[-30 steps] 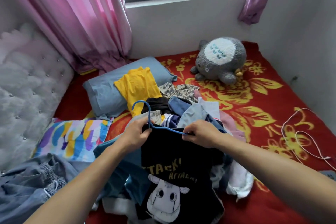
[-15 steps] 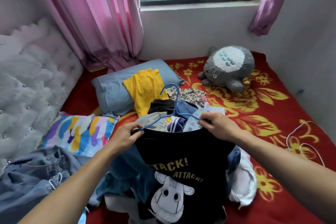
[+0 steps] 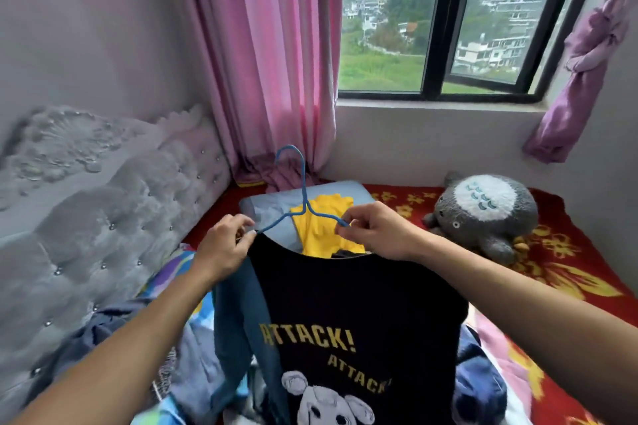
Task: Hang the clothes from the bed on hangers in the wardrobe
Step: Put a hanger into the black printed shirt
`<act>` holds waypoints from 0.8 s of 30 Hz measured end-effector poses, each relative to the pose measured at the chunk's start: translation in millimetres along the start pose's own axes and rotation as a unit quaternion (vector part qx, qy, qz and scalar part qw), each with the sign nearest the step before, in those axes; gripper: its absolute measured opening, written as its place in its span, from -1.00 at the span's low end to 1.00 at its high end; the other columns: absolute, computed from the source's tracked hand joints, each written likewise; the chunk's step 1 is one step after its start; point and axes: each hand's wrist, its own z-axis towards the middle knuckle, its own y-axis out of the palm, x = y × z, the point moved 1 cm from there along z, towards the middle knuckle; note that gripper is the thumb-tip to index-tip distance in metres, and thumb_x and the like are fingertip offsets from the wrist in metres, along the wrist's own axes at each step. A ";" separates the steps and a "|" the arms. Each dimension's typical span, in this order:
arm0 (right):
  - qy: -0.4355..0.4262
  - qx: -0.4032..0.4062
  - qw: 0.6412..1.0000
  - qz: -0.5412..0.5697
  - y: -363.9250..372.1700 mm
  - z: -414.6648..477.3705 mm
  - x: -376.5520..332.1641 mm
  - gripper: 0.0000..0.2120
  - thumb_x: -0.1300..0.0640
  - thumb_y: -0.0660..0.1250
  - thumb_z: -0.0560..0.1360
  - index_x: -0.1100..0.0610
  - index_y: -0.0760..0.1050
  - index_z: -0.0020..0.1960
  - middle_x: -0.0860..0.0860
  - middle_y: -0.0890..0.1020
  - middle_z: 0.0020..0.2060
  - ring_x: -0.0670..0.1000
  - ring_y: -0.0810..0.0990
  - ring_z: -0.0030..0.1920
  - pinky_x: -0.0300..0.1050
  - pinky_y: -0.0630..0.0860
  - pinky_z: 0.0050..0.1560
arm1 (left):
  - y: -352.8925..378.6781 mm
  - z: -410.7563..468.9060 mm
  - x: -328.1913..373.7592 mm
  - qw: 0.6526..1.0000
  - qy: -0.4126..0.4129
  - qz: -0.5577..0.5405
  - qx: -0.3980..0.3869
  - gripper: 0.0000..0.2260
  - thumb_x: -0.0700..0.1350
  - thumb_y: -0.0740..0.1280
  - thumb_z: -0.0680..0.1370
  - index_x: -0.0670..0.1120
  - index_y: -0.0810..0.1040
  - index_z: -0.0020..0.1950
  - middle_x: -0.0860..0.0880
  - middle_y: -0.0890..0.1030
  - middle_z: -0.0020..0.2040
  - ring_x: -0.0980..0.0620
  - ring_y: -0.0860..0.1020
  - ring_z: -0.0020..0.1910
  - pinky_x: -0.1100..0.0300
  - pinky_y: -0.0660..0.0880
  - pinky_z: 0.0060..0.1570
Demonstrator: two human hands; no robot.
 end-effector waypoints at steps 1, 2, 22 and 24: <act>-0.003 -0.017 1.000 -0.006 10.0 2.3 -5.9 -0.81 0.08 0.34 0.56 0.14 0.54 -0.19 0.02 0.34 -0.49 -0.08 0.22 -0.51 -0.20 0.16 -0.49 | -8.1 -13.1 -7.5 0.999 -0.035 0.013 -0.006 -0.87 -0.15 0.37 0.52 -0.13 0.59 0.04 -0.11 0.56 -0.11 -0.09 0.54 -0.12 0.14 0.39 -0.08; -0.013 -0.032 0.999 -0.018 21.0 4.4 -10.7 -0.78 0.07 0.33 0.56 0.18 0.52 -0.19 0.01 0.32 -0.51 -0.10 0.21 -0.53 -0.21 0.14 -0.50 | -15.5 -27.1 -17.0 0.997 -0.071 0.025 -0.017 -0.87 -0.13 0.36 0.53 -0.13 0.59 0.04 -0.12 0.58 -0.12 -0.10 0.55 -0.12 0.16 0.38 -0.09; -0.423 -0.241 0.866 -0.117 220.0 -190.9 -221.8 -0.79 -0.01 0.26 0.55 0.09 0.60 -0.05 0.11 0.65 -0.15 0.17 0.59 -0.06 0.03 0.51 -0.10 | -193.4 -566.8 43.6 0.802 -0.538 0.245 0.077 -0.86 -0.07 0.24 0.55 -0.03 0.59 -0.03 -0.07 0.64 0.02 -0.11 0.58 0.01 0.14 0.49 -0.06; -0.436 -0.255 0.858 -0.092 235.1 -211.8 -249.4 -0.80 -0.01 0.27 0.55 0.08 0.59 -0.10 0.05 0.64 -0.24 0.13 0.59 -0.15 0.01 0.49 -0.16 | -215.1 -604.5 53.3 0.780 -0.563 0.254 0.098 -0.87 -0.04 0.24 0.56 0.01 0.58 -0.05 -0.04 0.63 -0.01 -0.09 0.59 -0.04 0.11 0.52 -0.06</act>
